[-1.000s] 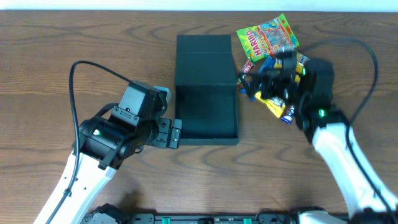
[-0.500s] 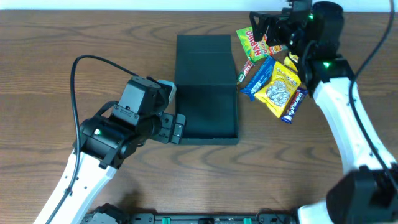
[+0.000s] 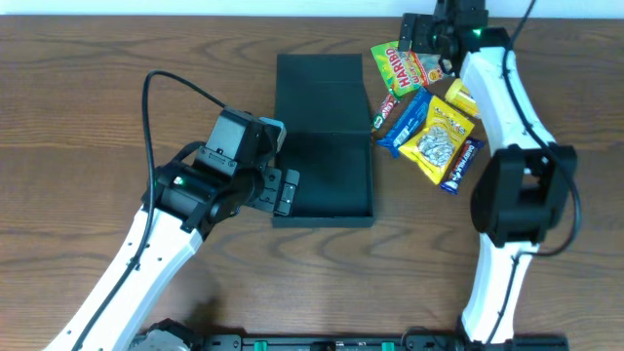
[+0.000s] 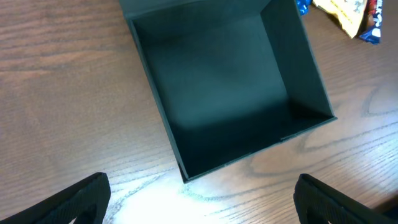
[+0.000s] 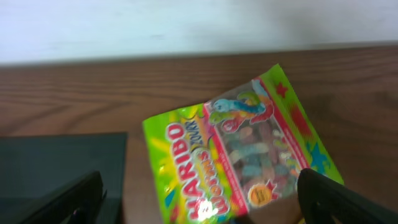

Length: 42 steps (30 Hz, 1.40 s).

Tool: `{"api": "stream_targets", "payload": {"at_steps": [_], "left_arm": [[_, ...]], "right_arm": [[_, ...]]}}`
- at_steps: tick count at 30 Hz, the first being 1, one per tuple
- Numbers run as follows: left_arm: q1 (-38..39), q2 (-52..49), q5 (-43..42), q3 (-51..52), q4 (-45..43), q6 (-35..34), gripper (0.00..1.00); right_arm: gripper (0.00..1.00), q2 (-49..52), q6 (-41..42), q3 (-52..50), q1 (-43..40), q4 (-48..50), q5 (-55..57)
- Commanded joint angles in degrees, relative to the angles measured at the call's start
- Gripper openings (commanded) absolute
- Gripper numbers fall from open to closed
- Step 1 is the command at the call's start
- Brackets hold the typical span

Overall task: Pack container
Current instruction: 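Grasp the green Haribo bag with the right gripper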

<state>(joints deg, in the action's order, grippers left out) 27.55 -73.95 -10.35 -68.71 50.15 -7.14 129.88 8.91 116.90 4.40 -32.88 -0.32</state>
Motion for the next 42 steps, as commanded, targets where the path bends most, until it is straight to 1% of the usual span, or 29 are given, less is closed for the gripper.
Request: {"api": "stream_targets", "payload": {"at_steps": [1, 5, 14, 16, 18, 23, 25, 27, 28, 31, 33, 35, 37, 38, 39, 40, 42], "left_arm": [[-0.15, -1.07, -0.2, -0.42, -0.63, 1.25, 0.95], [-0.17, -1.88, -0.15, -0.42, -1.27, 1.51, 0.95], [-0.68, -2.69, -0.17, -0.42, -2.32, 2.49, 0.95], [-0.96, -2.69, -0.2, -0.42, -2.19, 2.49, 0.96], [-0.98, -2.71, -0.17, -0.42, -2.21, 2.49, 0.95], [-0.98, -2.86, -0.17, -0.42, -2.45, 2.8, 0.95], [-0.98, -2.89, -0.09, -0.42, -2.47, 2.91, 0.95], [-0.98, -2.89, 0.0, -0.42, -2.45, 2.91, 0.95], [-0.98, -2.89, 0.0, -0.42, -2.43, 2.91, 0.95], [-0.98, -2.89, 0.0, -0.42, -2.45, 2.93, 0.95], [-0.98, -2.89, 0.0, -0.42, -2.43, 3.19, 0.95], [-0.98, -2.89, 0.02, -0.42, -2.38, 3.43, 0.95], [-0.98, -2.89, 0.02, -0.42, -2.34, 3.63, 0.95], [-0.96, -2.89, 0.0, -0.42, -2.25, 3.78, 0.95], [-0.98, -2.89, 0.04, -0.42, -2.19, 3.87, 0.95], [-0.98, -2.89, 0.02, -0.42, -2.21, 4.0, 0.95], [-0.98, -2.89, 0.02, -0.42, -2.23, 4.02, 0.95]], "right_arm": [[0.99, 6.47, -1.31, 6.78, 0.02, -1.95, 2.58], [0.99, 11.63, -1.33, 10.38, 0.24, -3.06, 5.03], [0.99, 18.69, -1.33, 10.47, 0.94, -5.27, 6.56], [0.99, 19.87, -2.45, 10.47, 1.38, -5.73, 6.78], [0.93, 20.81, -2.82, 10.47, 1.95, -6.38, 8.85], [0.72, 21.88, -4.33, 10.47, 3.19, -7.87, 12.37], [0.64, 21.99, -4.28, 10.47, 3.21, -8.17, 12.28], [0.53, 22.01, -4.31, 10.47, 3.17, -8.59, 11.39], [0.49, 22.01, -4.28, 10.47, 3.1, -8.79, 10.99], [0.41, 22.08, -4.28, 10.45, 2.97, -9.57, 9.84], [0.27, 22.12, -4.28, 10.45, 2.97, -10.03, 9.29], [0.23, 22.12, -4.28, 10.45, 3.04, -10.29, 9.07], [0.13, 22.12, -4.26, 10.43, 3.15, -10.47, 9.03], [0.11, 22.12, -4.24, 10.43, 3.15, -10.54, 9.01], [0.05, 22.12, -4.04, 10.43, 3.15, -10.71, 9.01], [0.01, 22.12, -3.69, 10.43, 3.15, -10.86, 9.01], [0.01, 22.12, -3.32, 10.43, 3.13, -10.86, 8.87]]}}
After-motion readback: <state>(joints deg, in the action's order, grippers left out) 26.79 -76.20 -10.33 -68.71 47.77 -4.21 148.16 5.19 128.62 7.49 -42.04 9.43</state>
